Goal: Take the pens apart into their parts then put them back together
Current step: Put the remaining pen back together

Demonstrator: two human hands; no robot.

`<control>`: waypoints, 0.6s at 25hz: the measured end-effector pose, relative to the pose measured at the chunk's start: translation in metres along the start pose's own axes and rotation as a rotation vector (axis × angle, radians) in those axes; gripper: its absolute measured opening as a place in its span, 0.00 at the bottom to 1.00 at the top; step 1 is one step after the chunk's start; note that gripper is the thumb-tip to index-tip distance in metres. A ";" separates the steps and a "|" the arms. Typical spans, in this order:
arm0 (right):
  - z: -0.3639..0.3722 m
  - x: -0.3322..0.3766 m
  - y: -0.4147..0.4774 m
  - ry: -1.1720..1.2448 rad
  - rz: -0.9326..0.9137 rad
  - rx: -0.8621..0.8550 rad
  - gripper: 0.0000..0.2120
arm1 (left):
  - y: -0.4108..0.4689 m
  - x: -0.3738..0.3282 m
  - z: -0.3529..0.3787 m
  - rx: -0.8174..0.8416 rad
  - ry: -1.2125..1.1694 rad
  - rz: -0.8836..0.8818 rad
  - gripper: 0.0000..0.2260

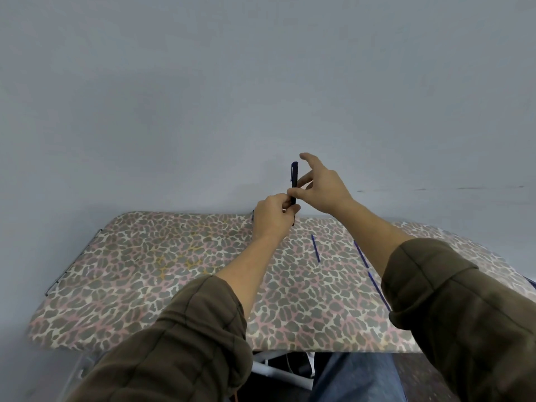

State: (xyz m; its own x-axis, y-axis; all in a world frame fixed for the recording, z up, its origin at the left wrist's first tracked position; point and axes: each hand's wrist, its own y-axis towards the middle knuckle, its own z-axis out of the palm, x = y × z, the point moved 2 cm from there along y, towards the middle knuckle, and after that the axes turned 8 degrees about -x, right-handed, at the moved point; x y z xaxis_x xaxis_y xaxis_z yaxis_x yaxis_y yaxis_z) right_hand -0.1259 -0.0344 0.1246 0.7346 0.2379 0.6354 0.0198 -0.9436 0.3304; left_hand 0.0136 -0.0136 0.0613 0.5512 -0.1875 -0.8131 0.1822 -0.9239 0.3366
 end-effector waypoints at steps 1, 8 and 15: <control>0.002 0.000 0.000 -0.020 -0.024 -0.015 0.42 | 0.001 0.000 -0.001 -0.001 0.001 -0.003 0.03; 0.007 0.003 0.002 -0.065 -0.069 -0.057 0.36 | 0.001 -0.002 -0.001 -0.007 0.000 0.013 0.04; 0.010 0.011 0.001 -0.032 -0.036 -0.092 0.33 | 0.002 -0.013 0.003 -0.017 0.001 -0.001 0.05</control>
State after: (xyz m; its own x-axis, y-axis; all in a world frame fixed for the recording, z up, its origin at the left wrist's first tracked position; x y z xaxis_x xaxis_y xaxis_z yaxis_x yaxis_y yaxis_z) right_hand -0.1112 -0.0354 0.1251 0.7560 0.2626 0.5996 -0.0144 -0.9091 0.4164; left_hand 0.0046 -0.0144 0.0709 0.5521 -0.1861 -0.8127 0.1962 -0.9184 0.3436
